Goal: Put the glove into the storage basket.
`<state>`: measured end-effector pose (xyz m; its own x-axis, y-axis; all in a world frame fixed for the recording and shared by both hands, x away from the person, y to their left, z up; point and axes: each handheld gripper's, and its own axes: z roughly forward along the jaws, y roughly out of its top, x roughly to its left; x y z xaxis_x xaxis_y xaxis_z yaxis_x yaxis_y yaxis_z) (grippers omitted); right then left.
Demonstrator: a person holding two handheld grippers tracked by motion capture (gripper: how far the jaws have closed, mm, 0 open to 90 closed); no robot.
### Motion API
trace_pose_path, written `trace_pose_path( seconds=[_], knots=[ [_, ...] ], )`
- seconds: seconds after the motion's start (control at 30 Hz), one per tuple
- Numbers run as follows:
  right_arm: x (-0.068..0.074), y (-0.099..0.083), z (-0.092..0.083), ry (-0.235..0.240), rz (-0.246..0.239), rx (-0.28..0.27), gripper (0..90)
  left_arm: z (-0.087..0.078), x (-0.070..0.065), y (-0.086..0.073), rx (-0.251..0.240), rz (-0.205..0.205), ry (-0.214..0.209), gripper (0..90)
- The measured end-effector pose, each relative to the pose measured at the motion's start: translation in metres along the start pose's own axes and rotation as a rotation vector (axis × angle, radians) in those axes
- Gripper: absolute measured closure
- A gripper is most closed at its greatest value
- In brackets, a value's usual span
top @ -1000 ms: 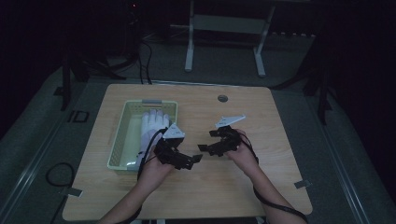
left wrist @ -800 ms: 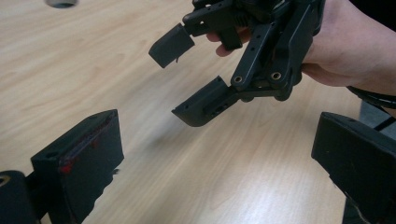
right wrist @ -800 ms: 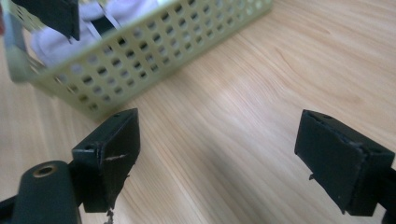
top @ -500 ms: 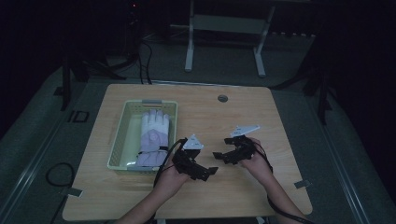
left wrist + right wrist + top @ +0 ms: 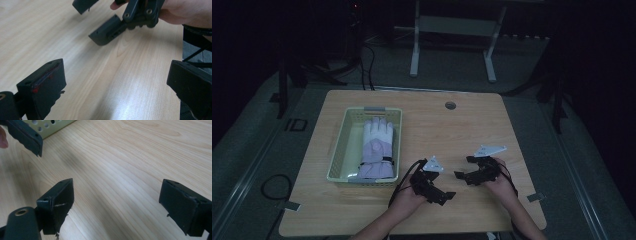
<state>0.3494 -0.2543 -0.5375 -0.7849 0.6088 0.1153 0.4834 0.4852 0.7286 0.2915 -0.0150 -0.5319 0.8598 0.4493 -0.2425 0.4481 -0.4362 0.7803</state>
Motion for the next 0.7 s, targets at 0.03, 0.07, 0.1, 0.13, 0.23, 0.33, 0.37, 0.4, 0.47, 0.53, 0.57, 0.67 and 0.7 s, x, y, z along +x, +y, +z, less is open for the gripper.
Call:
trace_pose_path(
  seconds=[0.03, 0.07, 0.1, 0.13, 0.23, 0.33, 0.37, 0.4, 0.47, 0.53, 0.57, 0.67, 0.7],
  knots=[
    [0.0, -0.004, -0.002, -0.009, 0.0, -0.012, 12.6, 0.004, -0.001, -0.001, 0.0, 0.003, -0.009, 2.3],
    [-0.001, -0.008, -0.004, -0.024, -0.005, -0.034, 12.5, 0.006, -0.001, -0.002, 0.001, 0.007, -0.016, 2.3],
    [-0.001, -0.011, -0.005, -0.03, -0.008, -0.042, 12.5, 0.009, -0.001, -0.003, -0.01, 0.014, -0.03, 2.3],
    [-0.001, -0.015, -0.007, -0.038, -0.006, -0.049, 12.5, 0.011, -0.001, -0.004, -0.012, 0.022, -0.035, 2.3],
    [-0.002, -0.024, -0.012, -0.047, 0.002, -0.067, 12.4, 0.019, -0.002, -0.007, 0.005, 0.037, -0.039, 2.3],
    [-0.003, -0.032, -0.017, -0.059, 0.004, -0.065, 12.5, 0.025, -0.004, -0.009, 0.002, 0.051, -0.046, 2.3],
    [-0.004, -0.035, -0.018, -0.061, 0.008, -0.063, 12.4, 0.026, -0.005, -0.01, -0.001, 0.053, -0.047, 2.3],
    [-0.004, -0.038, -0.019, -0.063, 0.012, -0.06, 12.4, 0.027, -0.006, -0.01, -0.005, 0.056, -0.048, 2.3],
    [-0.005, -0.043, -0.021, -0.075, 0.019, -0.058, 12.5, 0.029, -0.008, -0.011, -0.002, 0.072, -0.043, 2.3],
    [-0.005, -0.048, -0.024, -0.089, 0.02, -0.054, 12.4, 0.031, -0.01, -0.012, -0.008, 0.076, -0.039, 2.3],
    [-0.005, -0.051, -0.025, -0.093, 0.021, -0.054, 12.4, 0.032, -0.011, -0.012, -0.009, 0.078, -0.039, 2.3],
    [-0.005, -0.058, -0.03, -0.099, 0.036, -0.053, 12.4, 0.034, -0.014, -0.015, 0.003, 0.087, -0.043, 2.3],
    [-0.006, -0.061, -0.033, -0.103, 0.036, -0.054, 12.5, 0.034, -0.015, -0.015, 0.003, 0.087, -0.041, 2.3]
  ],
)
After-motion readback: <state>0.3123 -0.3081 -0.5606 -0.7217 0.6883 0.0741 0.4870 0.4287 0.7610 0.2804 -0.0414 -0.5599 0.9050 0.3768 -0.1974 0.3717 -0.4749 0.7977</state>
